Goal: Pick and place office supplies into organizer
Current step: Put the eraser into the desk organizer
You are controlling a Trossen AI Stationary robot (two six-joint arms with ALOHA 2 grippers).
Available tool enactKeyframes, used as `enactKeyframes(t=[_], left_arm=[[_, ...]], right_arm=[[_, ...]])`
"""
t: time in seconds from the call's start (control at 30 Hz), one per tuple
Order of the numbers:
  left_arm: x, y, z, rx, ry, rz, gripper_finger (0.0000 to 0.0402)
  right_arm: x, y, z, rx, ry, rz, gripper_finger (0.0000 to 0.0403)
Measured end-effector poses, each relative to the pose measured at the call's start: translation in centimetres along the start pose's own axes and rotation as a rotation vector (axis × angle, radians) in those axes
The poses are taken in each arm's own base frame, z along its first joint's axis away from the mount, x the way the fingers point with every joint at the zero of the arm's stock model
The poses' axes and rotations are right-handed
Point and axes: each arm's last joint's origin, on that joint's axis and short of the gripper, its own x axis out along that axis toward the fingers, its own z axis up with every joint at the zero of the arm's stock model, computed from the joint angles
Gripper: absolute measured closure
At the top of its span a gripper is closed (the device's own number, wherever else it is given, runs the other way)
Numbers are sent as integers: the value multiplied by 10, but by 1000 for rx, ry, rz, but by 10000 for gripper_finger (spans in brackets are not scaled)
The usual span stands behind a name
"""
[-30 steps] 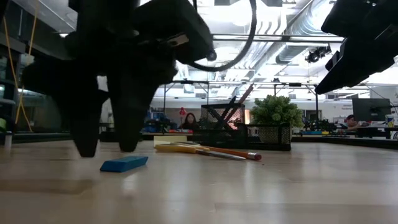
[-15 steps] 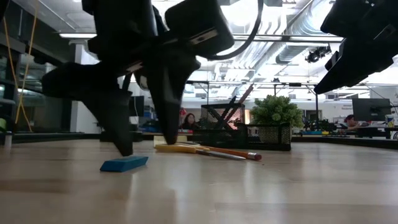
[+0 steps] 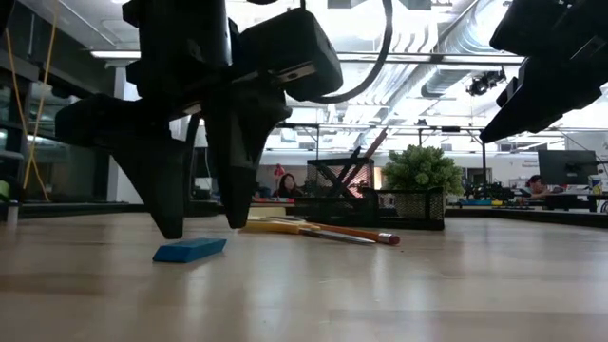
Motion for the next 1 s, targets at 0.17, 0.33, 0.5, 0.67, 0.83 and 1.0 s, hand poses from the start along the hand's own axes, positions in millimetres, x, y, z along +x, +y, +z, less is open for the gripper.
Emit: enactKeyframes(t=[0.17, 0.33, 0.5, 0.67, 0.83, 1.0], left_arm=[[0, 4, 0, 1, -9, 37, 183], [0, 5, 1, 1, -10, 48, 183], [0, 4, 1, -12, -28, 44, 183], [5, 3, 1, -13, -23, 35, 183], [13, -1, -1, -25, 5, 19, 183], [13, 1, -1, -24, 5, 37, 197]], right_arm=[[0, 0, 0, 0, 0, 0, 394], [0, 0, 0, 0, 1, 0, 394], [0, 0, 0, -1, 0, -1, 394], [0, 0, 0, -2, 0, -1, 394], [0, 0, 0, -3, 0, 0, 394], [0, 0, 0, 1, -2, 2, 394]])
